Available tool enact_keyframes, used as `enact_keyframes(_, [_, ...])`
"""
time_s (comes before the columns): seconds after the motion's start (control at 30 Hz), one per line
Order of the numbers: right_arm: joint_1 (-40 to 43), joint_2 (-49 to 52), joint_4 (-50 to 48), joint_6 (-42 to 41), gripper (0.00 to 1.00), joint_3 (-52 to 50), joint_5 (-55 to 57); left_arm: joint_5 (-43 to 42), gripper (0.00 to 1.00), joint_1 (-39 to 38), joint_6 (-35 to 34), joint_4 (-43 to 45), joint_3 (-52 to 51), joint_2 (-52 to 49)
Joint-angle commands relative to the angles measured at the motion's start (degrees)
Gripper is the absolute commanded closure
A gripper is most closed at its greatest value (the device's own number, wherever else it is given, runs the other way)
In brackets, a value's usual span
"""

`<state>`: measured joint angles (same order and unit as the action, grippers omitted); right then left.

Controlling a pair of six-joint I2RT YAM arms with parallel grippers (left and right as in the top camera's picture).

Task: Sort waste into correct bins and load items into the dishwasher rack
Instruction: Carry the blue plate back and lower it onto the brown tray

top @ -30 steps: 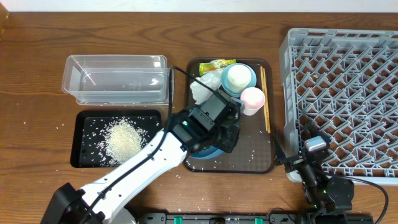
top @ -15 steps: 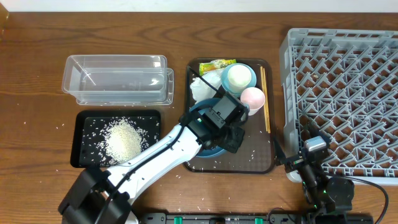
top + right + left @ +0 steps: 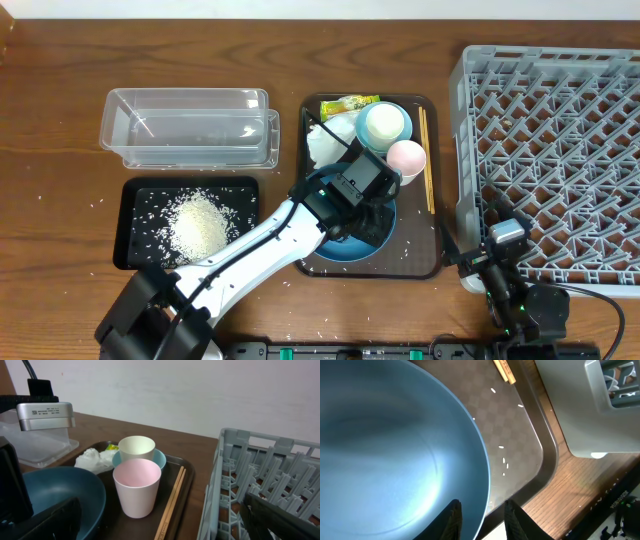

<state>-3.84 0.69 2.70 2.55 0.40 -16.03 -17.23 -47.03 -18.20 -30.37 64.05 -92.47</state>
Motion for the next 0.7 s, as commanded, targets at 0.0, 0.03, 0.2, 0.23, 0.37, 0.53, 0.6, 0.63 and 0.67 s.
enact_keyframes(0.0, [-1.49,-0.31,0.24,-0.13,0.01,-0.09,0.15,7.52,0.69,0.5,0.5,0.07,1.49,2.6])
enact_keyframes(0.03, [-1.49,-0.31,0.24,-0.13,0.01,-0.09,0.15,10.99,0.7,0.7,0.5,0.04,1.49,3.26])
enact_keyframes(0.2, [-1.49,-0.31,0.24,-0.13,0.01,-0.09,0.15,28.04,0.91,1.09,0.48,0.09,1.29,3.98])
enact_keyframes(0.23, [-1.49,-0.31,0.24,-0.13,0.01,-0.09,0.15,28.76,0.94,1.07,0.46,0.31,1.03,3.56])
enact_keyframes(0.37, [-1.49,-0.31,0.24,-0.13,0.01,-0.09,0.15,25.07,0.94,1.03,-0.17,0.55,-0.2,0.72])
enact_keyframes(0.53, [-1.49,-0.31,0.24,-0.13,0.01,-0.09,0.15,12.68,0.94,0.98,-0.15,0.94,-0.24,-4.66])
enact_keyframes(0.6, [-1.49,-0.31,0.24,-0.13,0.01,-0.09,0.15,8.13,0.94,0.98,-0.13,0.81,-0.24,-6.54])
enact_keyframes(0.63, [-1.49,-0.31,0.24,-0.13,0.01,-0.09,0.15,5.81,0.94,0.98,-0.11,0.66,-0.24,-7.3])
enact_keyframes(0.67, [-1.49,-0.31,0.24,-0.13,0.01,-0.09,0.15,3.23,0.94,0.96,-0.09,0.22,-0.24,-8.04])
